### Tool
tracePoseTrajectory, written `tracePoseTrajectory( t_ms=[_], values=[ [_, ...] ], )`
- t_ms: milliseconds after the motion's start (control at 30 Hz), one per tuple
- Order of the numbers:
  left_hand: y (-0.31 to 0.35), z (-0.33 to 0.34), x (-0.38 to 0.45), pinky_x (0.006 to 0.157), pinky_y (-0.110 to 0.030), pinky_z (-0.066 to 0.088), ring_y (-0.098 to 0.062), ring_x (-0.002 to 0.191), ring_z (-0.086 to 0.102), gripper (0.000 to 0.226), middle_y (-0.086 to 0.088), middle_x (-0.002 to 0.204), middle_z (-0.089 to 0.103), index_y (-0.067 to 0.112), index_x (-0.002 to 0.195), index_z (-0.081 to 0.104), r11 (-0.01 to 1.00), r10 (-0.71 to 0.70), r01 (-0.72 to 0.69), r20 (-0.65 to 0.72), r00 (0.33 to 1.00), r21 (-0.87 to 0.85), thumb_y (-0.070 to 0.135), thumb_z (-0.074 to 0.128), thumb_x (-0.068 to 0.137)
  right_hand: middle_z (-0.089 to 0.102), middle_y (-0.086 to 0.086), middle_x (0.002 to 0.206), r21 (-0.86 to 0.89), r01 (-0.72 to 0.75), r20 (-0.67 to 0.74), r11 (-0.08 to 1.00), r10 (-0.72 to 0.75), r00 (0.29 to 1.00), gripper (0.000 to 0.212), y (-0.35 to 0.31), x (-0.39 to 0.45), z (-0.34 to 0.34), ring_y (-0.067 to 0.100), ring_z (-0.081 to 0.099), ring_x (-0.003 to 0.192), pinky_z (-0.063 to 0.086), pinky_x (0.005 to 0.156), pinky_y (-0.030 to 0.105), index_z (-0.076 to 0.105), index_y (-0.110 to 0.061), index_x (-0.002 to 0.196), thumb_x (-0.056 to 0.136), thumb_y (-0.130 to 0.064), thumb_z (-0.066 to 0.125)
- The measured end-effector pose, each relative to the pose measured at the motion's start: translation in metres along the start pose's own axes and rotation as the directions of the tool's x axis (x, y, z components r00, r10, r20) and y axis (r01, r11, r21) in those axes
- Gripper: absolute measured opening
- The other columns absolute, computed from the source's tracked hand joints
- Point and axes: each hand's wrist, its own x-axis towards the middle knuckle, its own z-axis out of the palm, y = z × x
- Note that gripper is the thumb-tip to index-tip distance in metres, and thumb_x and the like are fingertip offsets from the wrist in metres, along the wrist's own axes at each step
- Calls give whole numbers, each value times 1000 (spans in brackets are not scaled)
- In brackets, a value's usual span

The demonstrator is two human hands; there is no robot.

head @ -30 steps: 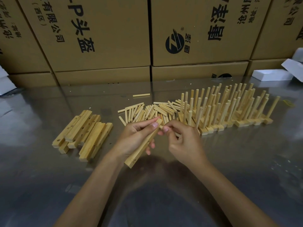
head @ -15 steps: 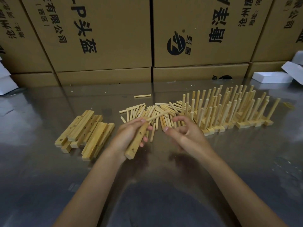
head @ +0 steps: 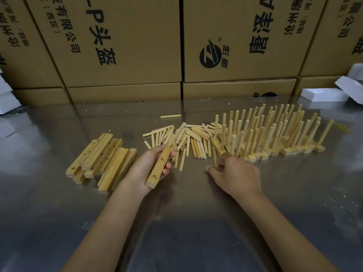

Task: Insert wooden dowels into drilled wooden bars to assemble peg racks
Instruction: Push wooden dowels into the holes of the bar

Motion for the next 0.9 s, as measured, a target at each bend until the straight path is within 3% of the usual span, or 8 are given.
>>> tracePoseTrajectory(
  t_ms=[167,333,400,567,667,733,800,900],
  values=[
    [-1,1,-2,36,-18,40,-10,50,51,31,-4,79,67,6,120,63,1000,13,-13,-10,1000,4,28,54,101,62,-4,75,3,6,26,1000,-7,1000,19,-2,-3,-8,21,62,75,41,63,30,62,-20,82,89,-37,57],
    [1,0,-2,36,-18,38,-10,50,48,29,-4,77,66,7,120,61,999,23,-23,2,1000,-31,27,53,101,56,-9,77,-73,48,315,996,-22,949,32,0,-4,-22,15,52,75,35,63,33,54,-25,80,81,-56,57],
    [1,-2,-2,36,-18,38,-10,50,48,29,-4,76,66,7,120,62,999,27,-27,-2,1000,-22,27,55,100,54,-9,77,-62,96,270,993,-76,960,33,-4,-5,-19,16,52,76,35,64,33,51,-24,84,86,-57,55],
    [-1,-2,0,36,-18,38,-10,49,48,30,-4,76,67,6,119,62,1000,11,-11,-5,1000,-19,27,56,99,60,-6,83,174,246,169,954,-274,947,11,-10,-9,-8,13,57,75,45,63,33,53,-25,88,95,-33,55],
    [-1,0,0,35,-18,37,-10,48,48,31,-3,74,65,3,117,64,1000,21,-21,-13,1000,-8,27,56,99,63,-10,76,509,270,66,818,-349,935,6,-15,-8,-8,9,58,65,50,60,37,55,-29,92,94,-24,58],
    [-2,4,-1,35,-18,37,-10,46,48,27,-3,72,65,4,111,65,1000,25,-25,0,1000,-3,27,57,99,65,-13,76,631,304,-12,714,-383,924,14,-22,-11,-7,8,58,64,50,60,37,61,-31,101,94,-19,59],
    [-5,9,-3,35,-18,37,-11,46,48,23,-3,71,64,7,108,63,999,31,-32,33,999,16,26,56,100,65,-18,80,658,353,-64,665,-418,906,25,-29,-16,-5,7,58,67,45,55,27,67,-35,112,95,-19,57],
    [-11,16,-5,38,-18,38,-10,48,47,19,-2,66,55,10,104,64,998,20,-22,35,999,59,28,58,99,64,-20,88,649,401,-154,647,-405,901,30,-33,-20,-5,2,56,76,38,64,13,72,-27,117,93,-16,58]
  ],
)
